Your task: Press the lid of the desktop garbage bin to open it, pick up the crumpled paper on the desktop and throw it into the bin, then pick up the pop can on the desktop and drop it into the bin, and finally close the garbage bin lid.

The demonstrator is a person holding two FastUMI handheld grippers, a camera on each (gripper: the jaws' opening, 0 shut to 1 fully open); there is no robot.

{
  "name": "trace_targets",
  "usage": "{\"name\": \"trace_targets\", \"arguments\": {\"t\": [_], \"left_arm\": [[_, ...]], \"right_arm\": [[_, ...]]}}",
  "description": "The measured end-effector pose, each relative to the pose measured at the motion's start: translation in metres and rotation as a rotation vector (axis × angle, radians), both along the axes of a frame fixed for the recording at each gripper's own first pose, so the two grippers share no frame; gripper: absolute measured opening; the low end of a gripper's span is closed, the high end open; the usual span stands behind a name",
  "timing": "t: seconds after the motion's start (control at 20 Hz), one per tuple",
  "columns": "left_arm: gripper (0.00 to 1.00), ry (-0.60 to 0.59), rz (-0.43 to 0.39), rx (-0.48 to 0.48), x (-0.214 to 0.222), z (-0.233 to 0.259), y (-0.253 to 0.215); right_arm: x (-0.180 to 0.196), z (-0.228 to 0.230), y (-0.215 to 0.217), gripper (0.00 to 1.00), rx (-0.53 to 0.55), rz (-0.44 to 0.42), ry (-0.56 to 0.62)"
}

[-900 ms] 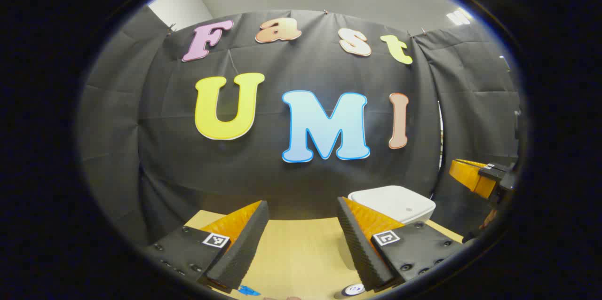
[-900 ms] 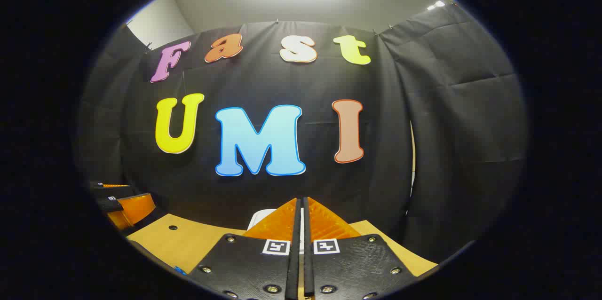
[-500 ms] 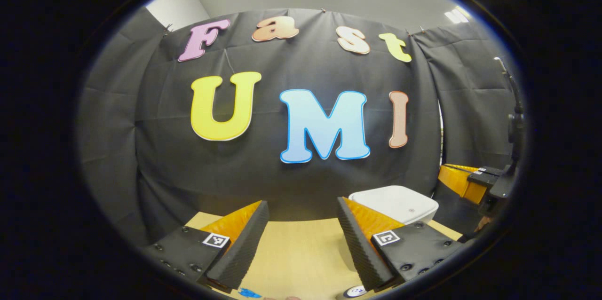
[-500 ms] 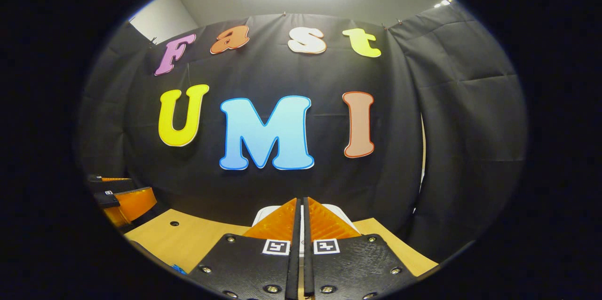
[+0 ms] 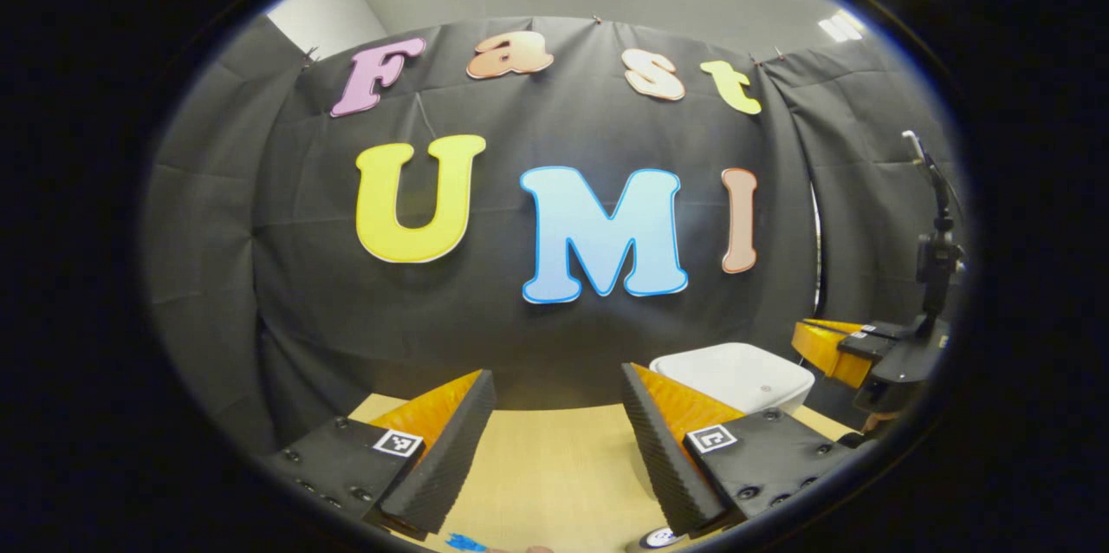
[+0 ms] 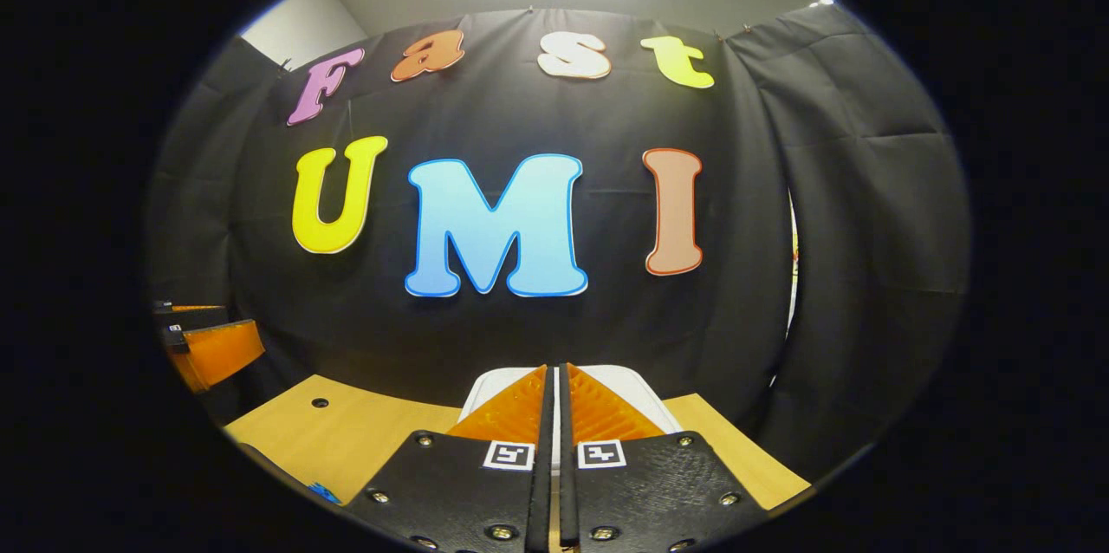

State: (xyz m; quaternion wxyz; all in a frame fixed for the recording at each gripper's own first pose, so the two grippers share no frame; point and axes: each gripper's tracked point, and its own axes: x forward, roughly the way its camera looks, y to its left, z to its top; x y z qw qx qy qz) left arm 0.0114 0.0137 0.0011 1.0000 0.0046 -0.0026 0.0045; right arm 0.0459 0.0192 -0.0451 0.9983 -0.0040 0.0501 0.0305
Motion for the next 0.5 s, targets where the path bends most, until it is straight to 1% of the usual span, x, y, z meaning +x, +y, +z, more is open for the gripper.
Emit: {"name": "trace_targets", "arguments": {"t": [0.2,0.5], "left_arm": [[0.95,0.009,0.015,-0.01,-0.003,-0.003,0.007],[0.95,0.02,0.049,-0.01,-0.005,-0.006,0.023]], "right_arm": [[0.008,-0.032,-0.001,0.04,-0.008,0.005,0.062],[0.012,-0.064,0.004,0.04,-0.003,0.012,0.123]]}}
